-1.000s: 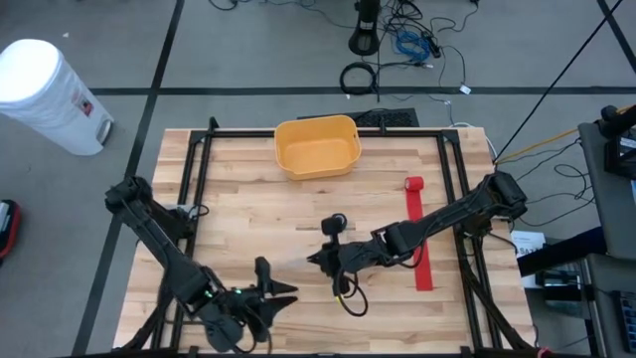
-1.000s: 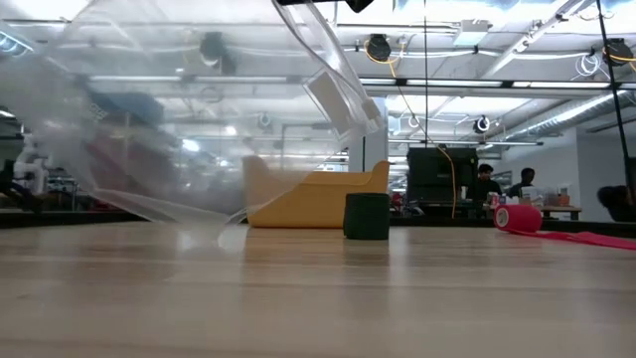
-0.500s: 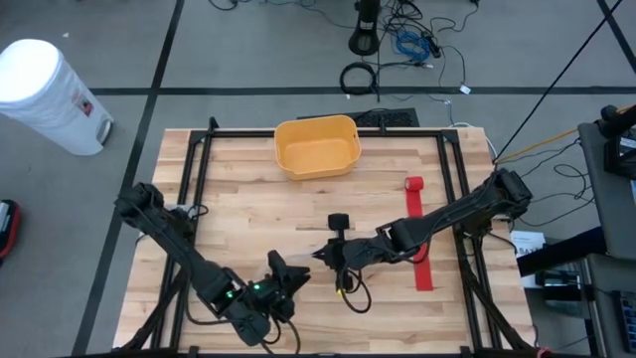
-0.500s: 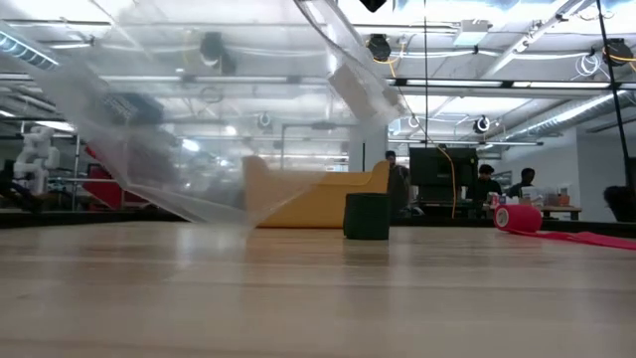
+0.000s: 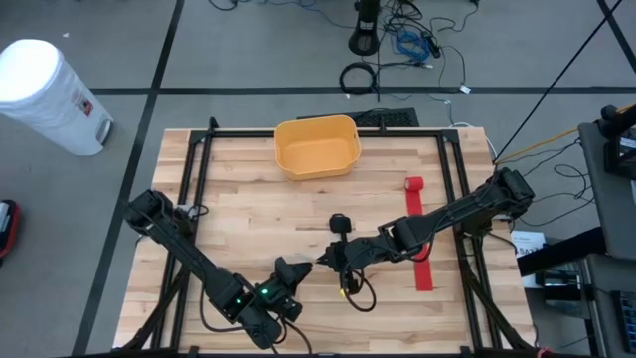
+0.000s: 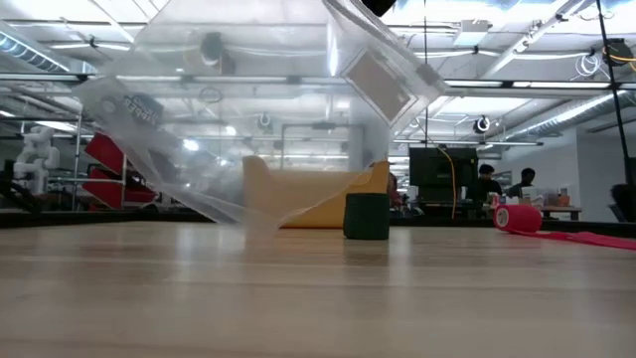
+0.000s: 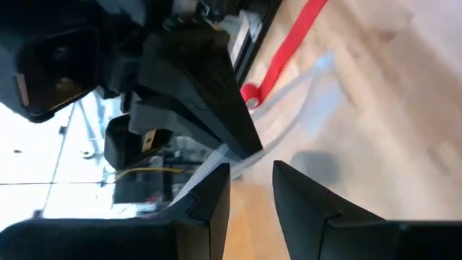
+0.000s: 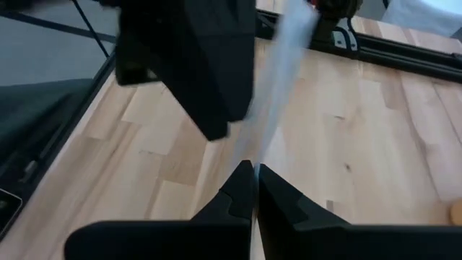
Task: Roll bandage
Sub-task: Open the transparent zip bag
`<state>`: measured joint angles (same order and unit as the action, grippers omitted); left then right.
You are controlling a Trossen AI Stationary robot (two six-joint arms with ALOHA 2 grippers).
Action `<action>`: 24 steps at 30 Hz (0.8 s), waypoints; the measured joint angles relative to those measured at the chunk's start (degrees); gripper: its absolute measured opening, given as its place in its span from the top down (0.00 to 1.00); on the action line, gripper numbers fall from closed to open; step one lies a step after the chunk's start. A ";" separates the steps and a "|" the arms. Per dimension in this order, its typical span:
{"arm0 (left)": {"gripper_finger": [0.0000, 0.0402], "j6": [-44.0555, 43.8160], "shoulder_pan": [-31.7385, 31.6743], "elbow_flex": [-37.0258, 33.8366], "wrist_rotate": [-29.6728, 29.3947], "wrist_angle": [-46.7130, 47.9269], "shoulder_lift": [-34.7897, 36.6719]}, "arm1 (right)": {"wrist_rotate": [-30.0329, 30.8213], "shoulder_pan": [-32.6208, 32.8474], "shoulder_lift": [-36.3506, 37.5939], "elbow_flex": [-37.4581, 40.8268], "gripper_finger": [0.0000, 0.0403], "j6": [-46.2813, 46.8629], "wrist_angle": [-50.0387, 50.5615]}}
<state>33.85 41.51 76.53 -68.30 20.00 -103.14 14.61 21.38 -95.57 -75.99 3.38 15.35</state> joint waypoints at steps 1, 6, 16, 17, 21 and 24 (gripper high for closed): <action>0.72 0.99 -0.15 0.00 -0.46 -0.35 -0.43 | 0.00 -0.02 0.00 0.00 1.00 0.37 0.04; 0.72 5.58 -0.72 0.00 -0.93 -3.40 -1.84 | -0.02 -0.02 -0.02 0.00 1.00 0.50 0.02; 0.72 11.29 -0.93 0.00 -3.38 -8.08 -2.44 | -0.90 -0.15 -0.04 0.00 1.00 1.57 0.90; 0.72 11.91 -0.93 0.00 -3.60 -8.33 -2.44 | -1.39 -0.18 -0.04 0.00 1.00 1.57 0.89; 0.72 13.08 -0.96 0.00 -3.64 -9.85 -2.44 | -1.53 -0.34 -0.04 0.00 1.00 1.79 0.90; 0.72 13.09 -1.10 0.00 -3.62 -9.90 -2.44 | -1.53 -0.37 -0.04 0.00 1.00 1.77 0.87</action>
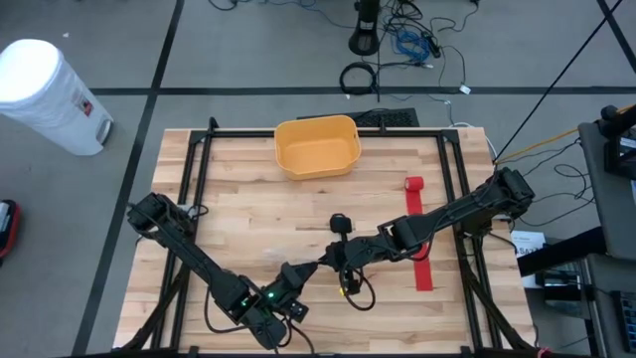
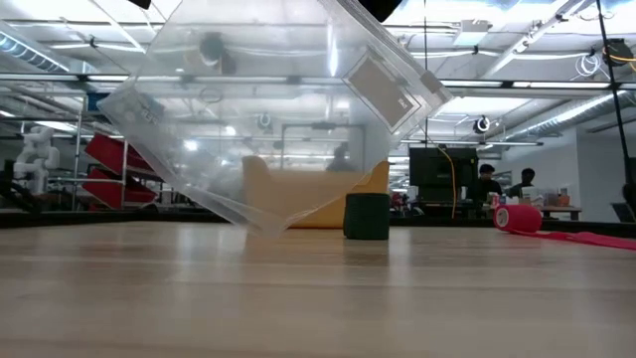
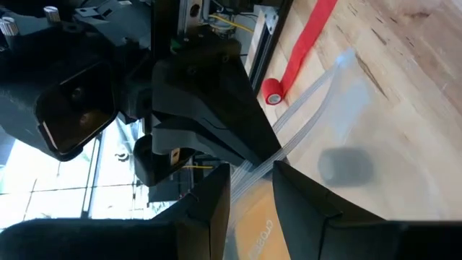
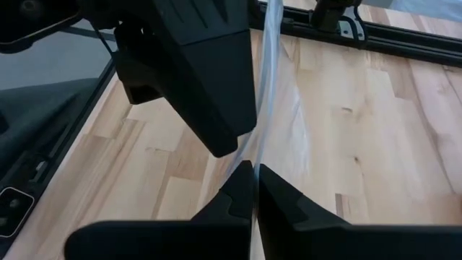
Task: Roll bandage
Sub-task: Open the transparent zip bag
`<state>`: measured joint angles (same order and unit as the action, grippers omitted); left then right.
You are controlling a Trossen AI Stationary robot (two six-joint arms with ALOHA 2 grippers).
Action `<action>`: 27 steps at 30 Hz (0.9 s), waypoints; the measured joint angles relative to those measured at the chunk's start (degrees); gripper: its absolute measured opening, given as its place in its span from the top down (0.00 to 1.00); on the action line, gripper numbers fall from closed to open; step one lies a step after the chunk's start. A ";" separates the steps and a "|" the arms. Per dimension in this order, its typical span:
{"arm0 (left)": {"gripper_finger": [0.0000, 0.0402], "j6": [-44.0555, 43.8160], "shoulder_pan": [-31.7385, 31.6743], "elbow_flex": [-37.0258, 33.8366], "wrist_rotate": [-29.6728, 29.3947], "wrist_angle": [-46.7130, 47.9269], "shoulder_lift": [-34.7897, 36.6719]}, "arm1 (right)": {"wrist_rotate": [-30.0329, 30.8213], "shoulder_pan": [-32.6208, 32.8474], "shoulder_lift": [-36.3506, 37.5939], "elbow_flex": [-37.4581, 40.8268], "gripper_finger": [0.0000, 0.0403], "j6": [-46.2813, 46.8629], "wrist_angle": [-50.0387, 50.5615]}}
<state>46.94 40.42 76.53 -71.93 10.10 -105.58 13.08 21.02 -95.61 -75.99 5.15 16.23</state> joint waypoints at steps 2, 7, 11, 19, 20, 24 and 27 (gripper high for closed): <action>0.72 -0.02 -0.32 0.00 0.00 0.03 0.00 | 0.00 0.00 0.00 0.00 1.00 0.02 0.00; 0.72 -0.05 -1.04 0.00 0.24 0.87 0.00 | 0.08 -0.02 -0.04 0.00 1.00 0.02 0.09; 0.72 -0.22 -1.04 0.00 2.79 1.10 0.00 | 0.02 0.00 -0.04 0.00 1.00 0.02 0.00; 0.72 -7.14 -1.92 0.00 7.87 3.74 0.00 | 0.07 0.00 -0.07 0.00 1.00 0.01 0.23; 0.72 -7.87 -2.12 0.00 8.42 4.38 0.02 | 0.15 -0.02 -0.07 0.00 1.00 0.00 0.33; 0.72 -9.60 -2.21 0.00 11.27 5.63 0.02 | 0.08 0.04 -0.07 0.00 1.00 0.00 0.60; 0.72 -10.23 -2.17 0.00 11.53 5.53 0.02 | 0.07 -0.02 -0.07 0.00 1.00 0.00 1.11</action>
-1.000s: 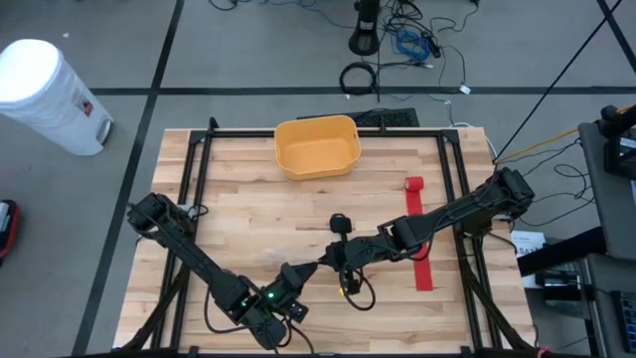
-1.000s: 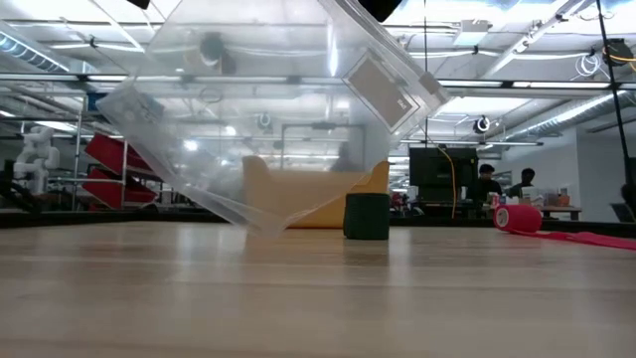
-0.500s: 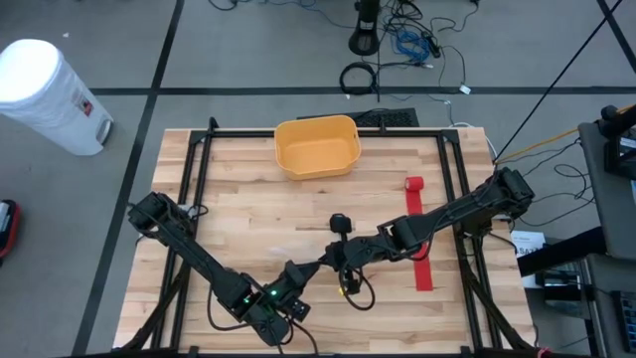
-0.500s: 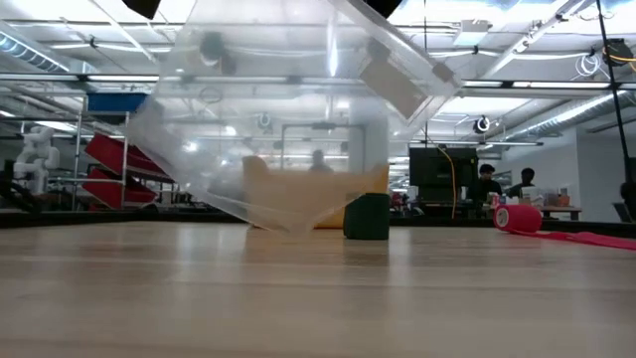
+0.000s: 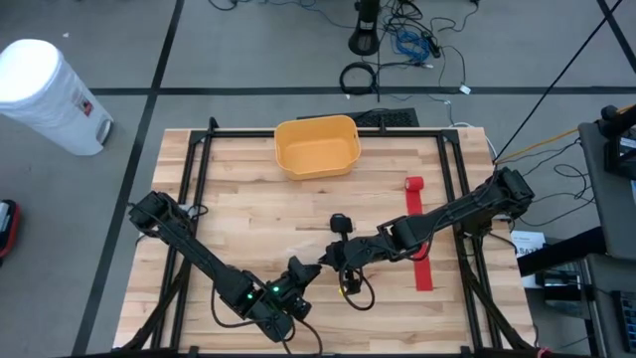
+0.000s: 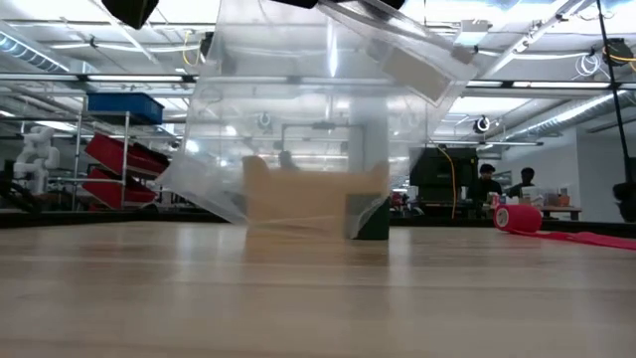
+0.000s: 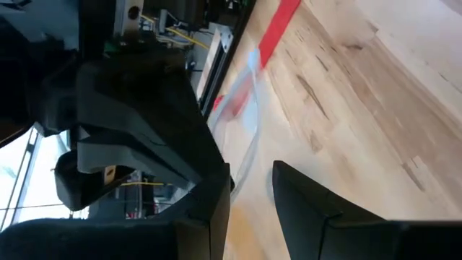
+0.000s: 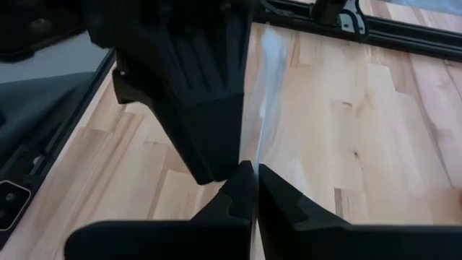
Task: Roll bandage
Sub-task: Open the transparent zip bag
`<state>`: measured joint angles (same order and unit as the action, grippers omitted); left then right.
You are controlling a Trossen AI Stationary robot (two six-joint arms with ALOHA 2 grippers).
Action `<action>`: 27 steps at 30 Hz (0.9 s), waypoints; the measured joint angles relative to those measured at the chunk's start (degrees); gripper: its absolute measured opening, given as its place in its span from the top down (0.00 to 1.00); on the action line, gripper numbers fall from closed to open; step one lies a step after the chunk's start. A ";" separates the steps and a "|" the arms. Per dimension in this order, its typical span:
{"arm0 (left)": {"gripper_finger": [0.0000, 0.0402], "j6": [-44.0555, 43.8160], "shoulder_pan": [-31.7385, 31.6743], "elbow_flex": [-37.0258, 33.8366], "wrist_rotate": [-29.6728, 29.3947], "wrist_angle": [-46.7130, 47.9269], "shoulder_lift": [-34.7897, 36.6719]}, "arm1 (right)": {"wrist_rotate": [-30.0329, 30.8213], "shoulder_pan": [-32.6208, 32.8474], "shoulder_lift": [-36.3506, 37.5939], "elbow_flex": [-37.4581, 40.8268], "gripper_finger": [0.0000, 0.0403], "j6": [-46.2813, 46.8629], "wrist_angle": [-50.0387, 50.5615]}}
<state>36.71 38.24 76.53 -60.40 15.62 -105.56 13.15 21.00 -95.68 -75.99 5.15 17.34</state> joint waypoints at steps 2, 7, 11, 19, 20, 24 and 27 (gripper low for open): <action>0.72 -0.01 0.02 0.00 -0.02 0.35 0.00 | 0.00 0.00 0.00 0.00 1.00 0.05 -0.01; 0.72 -0.33 -0.68 0.00 -1.99 1.41 0.00 | 0.46 -0.07 0.00 0.00 1.00 0.20 0.21; 0.72 0.07 -0.68 0.00 -3.25 1.48 0.00 | 0.57 -0.09 0.00 -0.04 1.00 0.24 0.20; 0.79 2.86 -0.75 0.00 -8.10 2.78 0.00 | -0.22 0.02 0.00 -0.04 1.00 0.24 0.73; 0.82 2.86 -0.75 0.00 -8.38 3.14 0.00 | -0.28 0.00 0.00 -0.04 1.00 0.24 0.69; 0.93 2.89 -0.85 0.00 -8.97 3.60 0.00 | -0.36 0.00 0.00 -0.04 1.00 0.24 0.66; 0.98 2.89 -0.86 0.00 -8.96 3.67 0.00 | -0.52 0.00 0.00 -0.04 1.00 0.24 0.66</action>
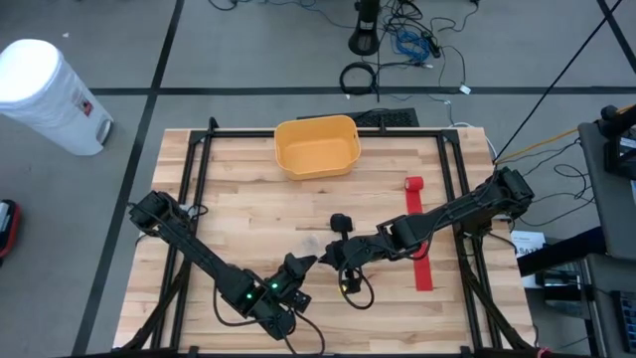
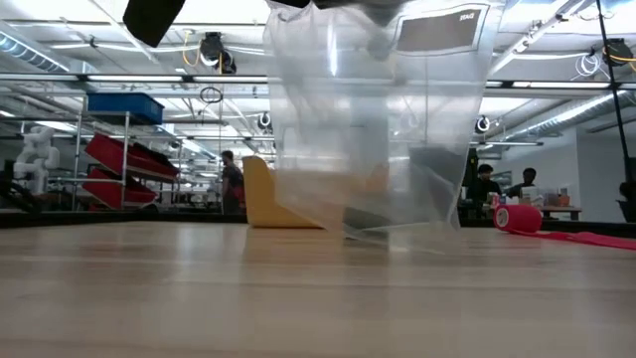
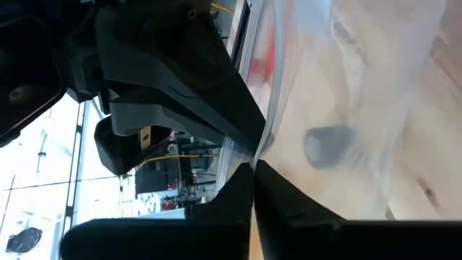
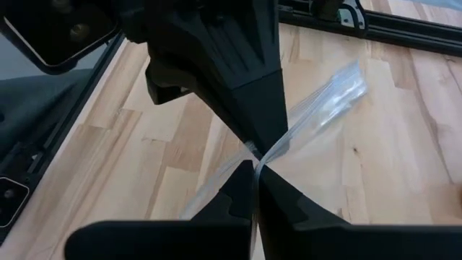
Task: Roll bandage
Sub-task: Open the transparent zip bag
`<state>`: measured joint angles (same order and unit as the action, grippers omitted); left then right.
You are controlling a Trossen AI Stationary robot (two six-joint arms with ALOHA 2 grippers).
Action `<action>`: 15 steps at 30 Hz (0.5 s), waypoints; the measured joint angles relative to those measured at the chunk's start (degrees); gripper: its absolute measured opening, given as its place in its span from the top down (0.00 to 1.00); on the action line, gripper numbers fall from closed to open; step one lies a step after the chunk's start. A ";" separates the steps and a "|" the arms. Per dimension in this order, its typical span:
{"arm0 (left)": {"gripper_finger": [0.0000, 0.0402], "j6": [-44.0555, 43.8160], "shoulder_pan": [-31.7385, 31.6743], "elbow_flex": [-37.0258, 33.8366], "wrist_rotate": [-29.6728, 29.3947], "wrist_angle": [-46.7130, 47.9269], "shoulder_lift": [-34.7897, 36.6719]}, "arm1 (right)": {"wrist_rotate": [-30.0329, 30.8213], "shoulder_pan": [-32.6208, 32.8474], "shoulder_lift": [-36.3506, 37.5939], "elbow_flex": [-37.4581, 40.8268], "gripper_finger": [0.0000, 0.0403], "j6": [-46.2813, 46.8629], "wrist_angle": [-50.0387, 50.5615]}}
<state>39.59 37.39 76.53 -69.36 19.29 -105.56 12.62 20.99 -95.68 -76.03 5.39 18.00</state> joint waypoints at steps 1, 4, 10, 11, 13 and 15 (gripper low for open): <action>0.99 0.00 0.00 0.00 0.00 0.00 0.00 | 0.00 0.00 0.00 0.00 1.00 0.00 0.00; 0.99 -0.06 0.00 0.00 1.06 -0.01 0.00 | -0.16 0.00 0.00 0.00 1.00 0.11 0.05; 0.99 -0.26 0.13 0.00 5.29 -0.31 0.00 | 0.11 0.02 0.00 0.00 1.00 0.59 0.39; 0.99 -0.24 0.24 0.00 5.72 -0.38 0.00 | 0.25 0.02 0.00 0.00 1.00 0.61 0.37; 0.99 -0.24 0.52 0.09 6.40 -0.52 0.00 | 0.32 0.00 0.00 0.00 1.00 0.56 0.37; 0.99 -0.26 1.00 0.78 8.22 -0.76 0.00 | 0.47 0.00 0.10 0.00 1.00 0.32 0.39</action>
<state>39.33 38.39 77.31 -61.14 18.52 -105.56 13.10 20.99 -95.58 -76.03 5.71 18.39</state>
